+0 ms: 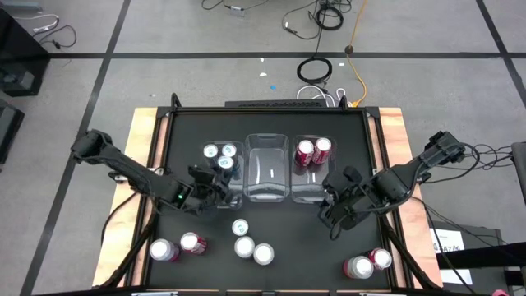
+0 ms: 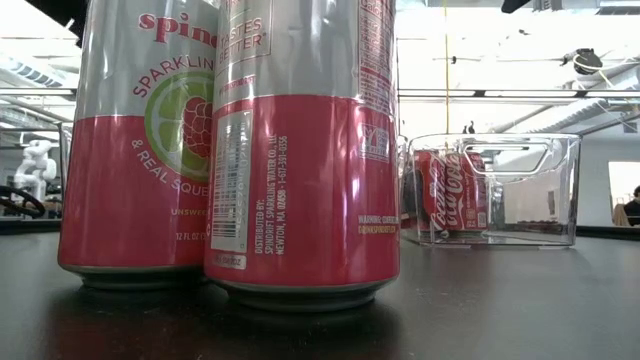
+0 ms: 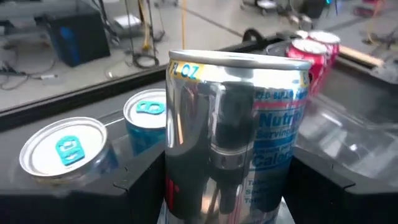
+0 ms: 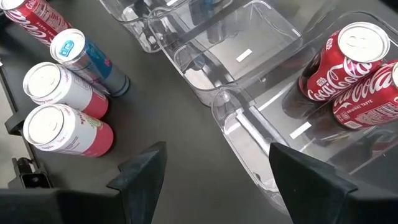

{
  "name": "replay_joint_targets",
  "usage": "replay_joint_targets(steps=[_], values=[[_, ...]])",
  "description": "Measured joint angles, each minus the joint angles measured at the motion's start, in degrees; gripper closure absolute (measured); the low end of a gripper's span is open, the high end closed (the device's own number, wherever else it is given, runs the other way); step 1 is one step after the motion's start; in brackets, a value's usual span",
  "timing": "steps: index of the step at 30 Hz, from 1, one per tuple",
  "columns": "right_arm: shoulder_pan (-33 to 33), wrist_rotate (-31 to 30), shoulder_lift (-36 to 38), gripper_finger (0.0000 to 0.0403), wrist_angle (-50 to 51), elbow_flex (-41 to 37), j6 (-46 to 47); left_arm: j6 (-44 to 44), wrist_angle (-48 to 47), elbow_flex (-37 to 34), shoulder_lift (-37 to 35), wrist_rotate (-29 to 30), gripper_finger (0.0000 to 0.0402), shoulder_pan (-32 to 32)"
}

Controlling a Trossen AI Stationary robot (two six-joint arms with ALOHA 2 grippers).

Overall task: Sort soda cans
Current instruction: Put the bottom right blue soda can into the left transparent bin

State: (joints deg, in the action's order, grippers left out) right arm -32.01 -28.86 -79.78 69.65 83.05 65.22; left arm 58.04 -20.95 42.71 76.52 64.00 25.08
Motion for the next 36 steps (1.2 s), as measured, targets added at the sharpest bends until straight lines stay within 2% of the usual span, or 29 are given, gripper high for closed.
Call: replay_joint_targets(steps=[6,16,23,32,36], values=[[0.0,0.1,0.0,0.0126,0.0,0.0,-0.3,-0.1,3.5,-0.1,5.7,9.4,0.0130,1.0],[0.0,0.2,0.0,0.0126,0.0,0.0,-0.3,0.0,7.6,-0.1,12.6,15.9,0.0130,1.0],[0.0,0.2,0.0,0.0126,0.0,0.0,-0.1,0.1,9.3,-0.1,15.9,16.2,0.0130,0.8],[0.0,0.2,0.0,0.0126,0.0,0.0,0.1,0.1,10.3,-0.1,16.2,15.7,0.0130,0.8],[0.0,0.2,0.0,0.0126,-0.8,0.0,0.1,-0.3,10.1,-0.1,16.2,13.3,0.0130,0.7]])
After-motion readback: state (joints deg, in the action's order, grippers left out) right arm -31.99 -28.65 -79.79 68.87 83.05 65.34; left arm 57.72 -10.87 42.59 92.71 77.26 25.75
